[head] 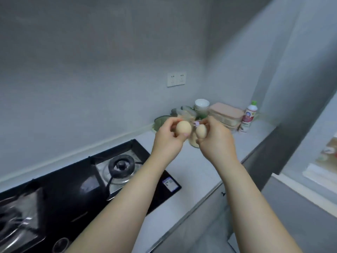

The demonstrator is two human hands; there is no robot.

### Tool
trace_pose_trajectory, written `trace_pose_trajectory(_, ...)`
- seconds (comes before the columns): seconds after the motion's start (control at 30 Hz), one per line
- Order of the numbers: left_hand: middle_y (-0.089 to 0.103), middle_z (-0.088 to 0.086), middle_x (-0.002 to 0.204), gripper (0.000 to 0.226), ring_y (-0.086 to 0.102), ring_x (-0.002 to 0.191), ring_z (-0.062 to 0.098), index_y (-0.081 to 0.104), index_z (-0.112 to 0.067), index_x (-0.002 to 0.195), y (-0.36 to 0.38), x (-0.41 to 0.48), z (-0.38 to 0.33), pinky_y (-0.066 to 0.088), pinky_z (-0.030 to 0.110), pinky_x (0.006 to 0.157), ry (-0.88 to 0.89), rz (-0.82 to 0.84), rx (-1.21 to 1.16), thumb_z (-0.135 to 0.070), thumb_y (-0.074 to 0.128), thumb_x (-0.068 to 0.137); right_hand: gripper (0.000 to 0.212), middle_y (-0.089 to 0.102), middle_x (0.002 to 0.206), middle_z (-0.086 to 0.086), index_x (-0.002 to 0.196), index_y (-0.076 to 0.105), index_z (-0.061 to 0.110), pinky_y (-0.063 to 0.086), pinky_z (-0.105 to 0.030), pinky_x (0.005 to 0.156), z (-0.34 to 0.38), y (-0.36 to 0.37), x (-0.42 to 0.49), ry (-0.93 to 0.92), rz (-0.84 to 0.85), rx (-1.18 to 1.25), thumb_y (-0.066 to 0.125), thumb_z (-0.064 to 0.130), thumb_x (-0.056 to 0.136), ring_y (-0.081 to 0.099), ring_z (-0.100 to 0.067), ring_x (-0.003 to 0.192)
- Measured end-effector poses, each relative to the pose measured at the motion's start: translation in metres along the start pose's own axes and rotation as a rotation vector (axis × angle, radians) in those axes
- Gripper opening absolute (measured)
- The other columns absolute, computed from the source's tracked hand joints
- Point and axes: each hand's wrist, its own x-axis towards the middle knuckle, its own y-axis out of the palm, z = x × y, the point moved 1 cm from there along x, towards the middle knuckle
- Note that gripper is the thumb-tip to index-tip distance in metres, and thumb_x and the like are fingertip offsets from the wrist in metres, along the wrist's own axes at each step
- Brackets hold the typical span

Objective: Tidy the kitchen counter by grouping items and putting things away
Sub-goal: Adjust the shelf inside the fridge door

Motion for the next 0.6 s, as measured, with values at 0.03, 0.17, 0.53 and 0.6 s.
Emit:
trace_pose_trajectory(0.03, 0.06, -0.014, 0.097, 0.04, 0.066, 0.088, 0.022, 0.055, -0.039, 0.089, -0.029, -0.019, -0.002, 0.054, 0.043, 0.084, -0.011, -0.05, 0.033, -0.001, 0.067, 0.08, 0.026, 0.063, 0.1, -0.005, 0.102, 0.056, 0.015, 0.027, -0.028, 0.064, 0.021, 0.012, -0.016, -0.037, 0.039, 0.038, 0.063, 0.006, 0.078, 0.055, -0.028, 0.093)
trace_pose_trajectory(0.17, 0.06, -0.013, 0.102, 0.035, 0.067, 0.088, 0.019, 0.055, -0.037, 0.093, -0.129, -0.09, -0.008, 0.054, 0.034, 0.083, -0.027, -0.238, 0.137, -0.007, 0.068, 0.081, 0.035, 0.062, 0.103, -0.003, 0.103, 0.056, 0.018, 0.036, -0.028, 0.069, 0.098, 0.05, -0.074, -0.137, 0.185, 0.185, 0.07, 0.004, 0.074, 0.056, -0.025, 0.092)
trace_pose_trajectory(0.53, 0.061, -0.004, 0.105, 0.035, 0.065, 0.086, 0.016, 0.055, -0.031, 0.101, -0.338, -0.273, -0.026, 0.055, 0.03, 0.075, -0.151, -0.727, 0.294, -0.005, 0.069, 0.081, 0.03, 0.054, 0.095, 0.005, 0.096, 0.053, 0.023, 0.037, -0.027, 0.068, 0.277, 0.128, -0.229, -0.506, 0.532, 0.401, 0.072, 0.008, 0.077, 0.05, -0.019, 0.081)
trace_pose_trajectory(0.6, 0.06, -0.003, 0.104, 0.035, 0.064, 0.081, 0.012, 0.056, -0.03, 0.101, -0.36, -0.294, -0.027, 0.054, 0.022, 0.068, -0.162, -0.781, 0.285, -0.003, 0.068, 0.081, 0.026, 0.053, 0.094, 0.007, 0.095, 0.054, 0.024, 0.035, -0.026, 0.066, 0.299, 0.14, -0.246, -0.546, 0.573, 0.434, 0.068, 0.008, 0.079, 0.051, -0.019, 0.082)
